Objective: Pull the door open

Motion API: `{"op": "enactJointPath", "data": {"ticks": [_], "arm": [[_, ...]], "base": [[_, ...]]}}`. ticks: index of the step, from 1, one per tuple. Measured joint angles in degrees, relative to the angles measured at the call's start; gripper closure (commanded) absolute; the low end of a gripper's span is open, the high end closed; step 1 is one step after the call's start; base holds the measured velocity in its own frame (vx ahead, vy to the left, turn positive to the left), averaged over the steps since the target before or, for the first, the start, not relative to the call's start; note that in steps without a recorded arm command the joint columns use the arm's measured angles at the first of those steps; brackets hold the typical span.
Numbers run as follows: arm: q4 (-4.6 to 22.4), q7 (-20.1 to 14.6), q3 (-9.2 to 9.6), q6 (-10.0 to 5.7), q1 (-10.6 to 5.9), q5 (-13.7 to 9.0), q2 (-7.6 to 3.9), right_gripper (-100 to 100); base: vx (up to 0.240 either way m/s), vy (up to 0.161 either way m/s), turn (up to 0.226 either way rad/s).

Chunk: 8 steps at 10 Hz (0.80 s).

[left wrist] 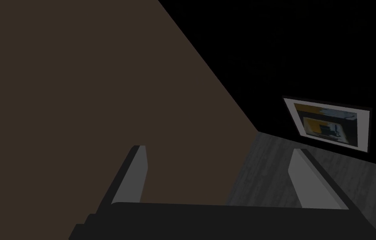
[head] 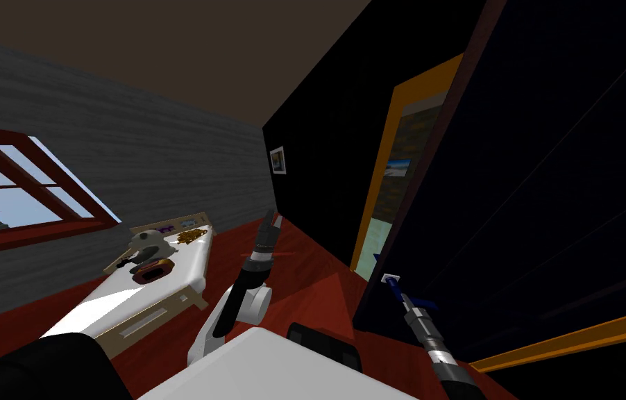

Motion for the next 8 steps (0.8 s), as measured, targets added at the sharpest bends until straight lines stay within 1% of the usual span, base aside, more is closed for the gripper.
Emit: {"op": "enactJointPath", "data": {"ticks": [2,3,4,5,6,8], "arm": [[-2.09,0.42,0.31,1.54,0.56,-0.34,0.13,100],[-2.44,0.67,0.51,2.14,0.33,-0.53,0.36,100],[-2.46,0.74,0.64,2.29,0.31,-0.48,0.5,100],[-2.18,0.49,0.66,1.76,0.55,-0.6,0.09,100],[-0.7,0.11,0.62,0.37,0.2,-0.79,-0.31,100],[-1.65,-0.59,0.81,-0.76,2.14,-1.09,-1.35,100]], "base": [[-0.13,-0.088,0.087],[-0.055,-0.039,0.04],[-0.113,-0.039,0.203],[-0.201,-0.037,0.233],[-0.212,-0.064,0.206],[-0.224,-0.101,0.221]]}}
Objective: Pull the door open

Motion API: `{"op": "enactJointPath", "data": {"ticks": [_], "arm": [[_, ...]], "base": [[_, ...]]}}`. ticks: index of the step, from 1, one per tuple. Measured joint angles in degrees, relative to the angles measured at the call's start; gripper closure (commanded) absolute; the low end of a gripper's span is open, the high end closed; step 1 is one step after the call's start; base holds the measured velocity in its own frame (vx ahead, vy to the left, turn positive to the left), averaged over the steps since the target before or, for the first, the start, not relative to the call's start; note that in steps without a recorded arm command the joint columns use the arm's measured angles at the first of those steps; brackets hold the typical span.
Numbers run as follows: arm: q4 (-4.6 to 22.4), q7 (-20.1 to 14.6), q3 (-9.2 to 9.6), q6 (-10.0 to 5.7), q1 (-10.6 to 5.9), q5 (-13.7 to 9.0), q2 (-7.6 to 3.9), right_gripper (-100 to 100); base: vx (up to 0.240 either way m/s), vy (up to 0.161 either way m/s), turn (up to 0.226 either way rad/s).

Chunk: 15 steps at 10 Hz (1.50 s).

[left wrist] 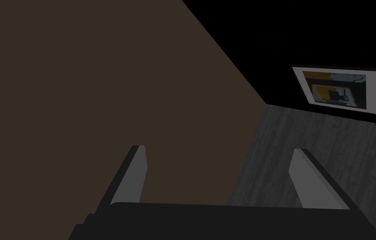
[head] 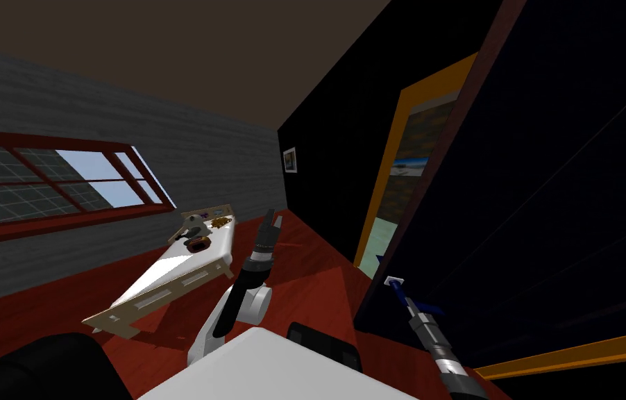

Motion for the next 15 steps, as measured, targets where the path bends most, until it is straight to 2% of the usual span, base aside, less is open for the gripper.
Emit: {"op": "enactJointPath", "data": {"ticks": [1,2,4,5,6,7,8,11,13,14,15], "arm": [[0.04,-0.25,0.17,-0.56,0.63,-0.1,-0.27,100],[1.23,-0.54,0.42,-1.59,0.65,-0.1,-0.36,100],[1.37,-1.06,0.64,-2.79,1.65,-0.29,-0.93,100],[3.39,-1.43,0.78,-4.2,1.03,-0.33,-1.08,100],[2.44,-1.6,0.75,-4.44,2.01,-0.52,-1.5,100],[2.23,-1.6,0.85,-4.35,2.17,-0.48,-1.45,100],[2.86,-1.8,0.94,-5.08,2.19,-0.58,-1.74,100],[2.4,-1.95,1.45,-6.84,4.08,-0.82,-2.08,100],[3.89,-2.34,1.95,-8.89,4.26,-0.84,-2.29,100],[5.68,-2.7,2.17,-10.46,4.06,-0.9,-2.51,100],[3.88,-2.78,2.23,-10.38,5.76,-1.11,-3.02,100]], "base": [[-0.166,-0.079,0.161],[-0.162,-0.07,0.201],[-0.135,-0.04,0.126],[-0.151,-0.062,0.17],[-0.068,-0.032,0.045],[-0.144,-0.035,0.171],[-0.184,-0.064,0.16],[-0.168,-0.108,0.178],[-0.21,-0.06,0.152],[-0.172,-0.067,0.178],[-0.164,-0.045,0.141]]}}
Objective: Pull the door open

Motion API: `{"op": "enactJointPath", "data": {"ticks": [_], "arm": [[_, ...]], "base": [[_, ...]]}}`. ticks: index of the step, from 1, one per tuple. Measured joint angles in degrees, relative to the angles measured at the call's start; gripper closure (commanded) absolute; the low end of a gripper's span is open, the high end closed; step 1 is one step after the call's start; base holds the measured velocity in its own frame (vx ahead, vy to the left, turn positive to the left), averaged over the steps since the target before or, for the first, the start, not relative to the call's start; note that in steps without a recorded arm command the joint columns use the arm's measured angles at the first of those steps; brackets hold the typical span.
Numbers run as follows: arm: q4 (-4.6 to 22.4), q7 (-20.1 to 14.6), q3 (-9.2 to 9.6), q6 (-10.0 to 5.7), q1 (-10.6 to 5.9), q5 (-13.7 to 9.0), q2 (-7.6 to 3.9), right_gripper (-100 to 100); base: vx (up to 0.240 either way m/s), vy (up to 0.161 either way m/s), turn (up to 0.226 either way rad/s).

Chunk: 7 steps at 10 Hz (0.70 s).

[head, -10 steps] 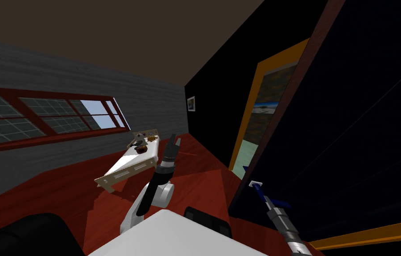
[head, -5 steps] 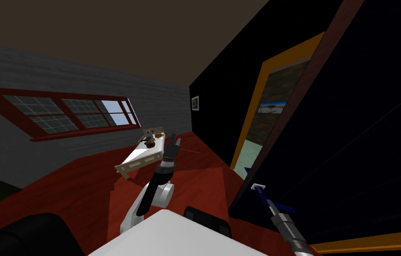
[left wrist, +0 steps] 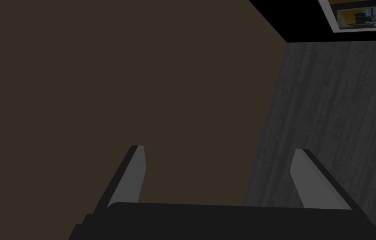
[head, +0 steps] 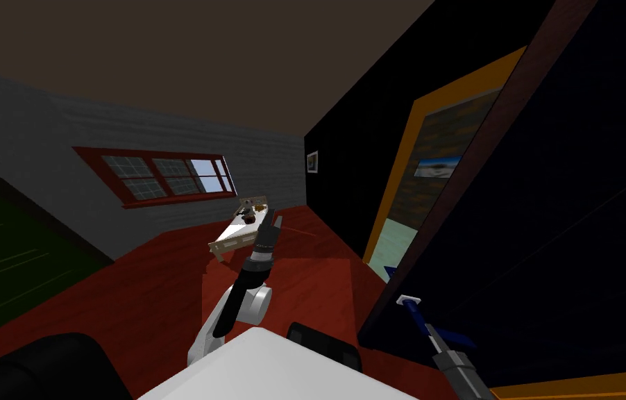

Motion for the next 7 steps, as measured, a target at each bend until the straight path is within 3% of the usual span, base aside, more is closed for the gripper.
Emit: {"op": "enactJointPath", "data": {"ticks": [2,4,6,7], "arm": [[0.91,-0.14,0.25,-0.92,0.15,-0.02,-0.07,100],[2.27,-0.05,-0.51,-0.51,-1.6,0.68,0.55,100],[0.23,0.31,-1.46,1.41,-1.68,1.33,0.89,100],[0.61,0.43,-1.89,2.03,-2.54,1.77,1.22,100]], "base": [[-0.098,-0.021,0.066],[-0.18,-0.065,0.119],[-0.189,-0.056,0.099],[-0.2,-0.077,0.144]]}}
